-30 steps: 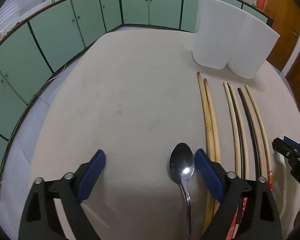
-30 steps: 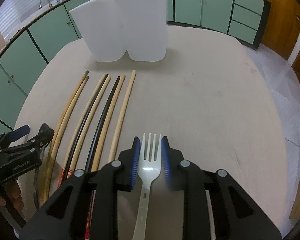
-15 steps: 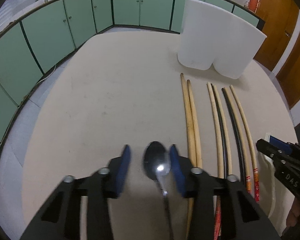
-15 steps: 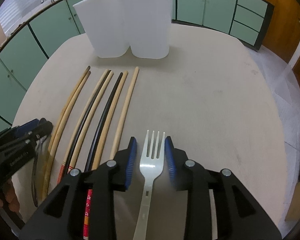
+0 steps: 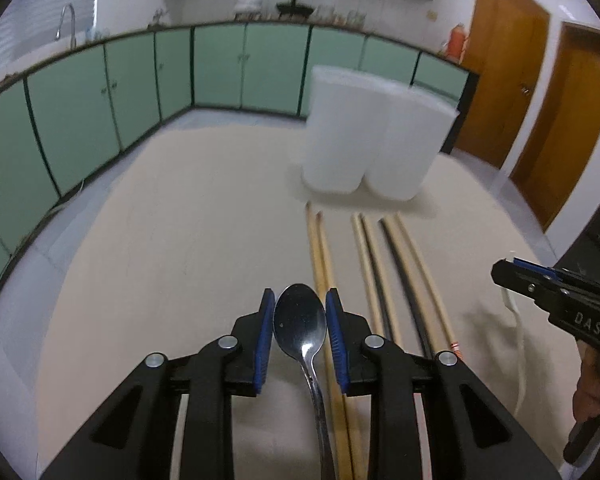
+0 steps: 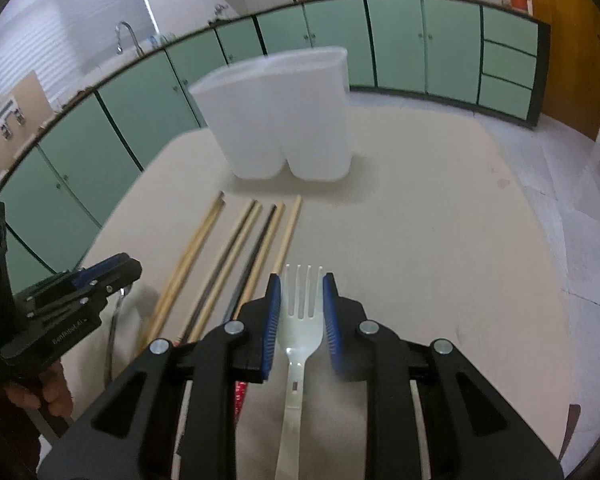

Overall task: Organize utensils
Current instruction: 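Lift the spoon with the left tool and swing it across the chopsticks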

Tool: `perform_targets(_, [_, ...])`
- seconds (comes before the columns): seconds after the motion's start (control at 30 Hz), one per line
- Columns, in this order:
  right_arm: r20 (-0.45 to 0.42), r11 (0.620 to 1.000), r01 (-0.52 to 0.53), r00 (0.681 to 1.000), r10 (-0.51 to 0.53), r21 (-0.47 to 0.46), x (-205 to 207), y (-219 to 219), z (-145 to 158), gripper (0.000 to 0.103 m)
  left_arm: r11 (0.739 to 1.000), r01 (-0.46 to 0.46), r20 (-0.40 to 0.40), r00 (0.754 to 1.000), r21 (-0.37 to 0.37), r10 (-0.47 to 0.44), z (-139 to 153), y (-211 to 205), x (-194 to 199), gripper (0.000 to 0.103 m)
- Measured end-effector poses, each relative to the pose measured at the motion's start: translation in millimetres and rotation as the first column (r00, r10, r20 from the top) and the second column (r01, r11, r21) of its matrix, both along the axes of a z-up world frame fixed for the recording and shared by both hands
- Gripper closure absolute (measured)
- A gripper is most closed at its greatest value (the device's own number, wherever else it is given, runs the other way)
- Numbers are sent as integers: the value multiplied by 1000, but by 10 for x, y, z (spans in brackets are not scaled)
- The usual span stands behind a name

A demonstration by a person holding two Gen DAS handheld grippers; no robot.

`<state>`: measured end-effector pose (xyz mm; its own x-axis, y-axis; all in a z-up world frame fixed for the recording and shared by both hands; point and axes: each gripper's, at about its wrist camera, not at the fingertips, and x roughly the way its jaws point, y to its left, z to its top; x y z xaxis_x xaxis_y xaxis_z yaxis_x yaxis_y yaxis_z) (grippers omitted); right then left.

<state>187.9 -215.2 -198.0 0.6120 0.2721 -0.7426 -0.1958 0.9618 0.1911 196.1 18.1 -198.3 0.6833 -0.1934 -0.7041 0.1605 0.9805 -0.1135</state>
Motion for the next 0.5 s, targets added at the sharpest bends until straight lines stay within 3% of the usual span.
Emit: perform_targets(0.5, [176, 1000, -22, 984, 19, 11, -284, 31, 507, 83, 997, 34, 189, 982, -66, -21, 472, 78, -326, 78])
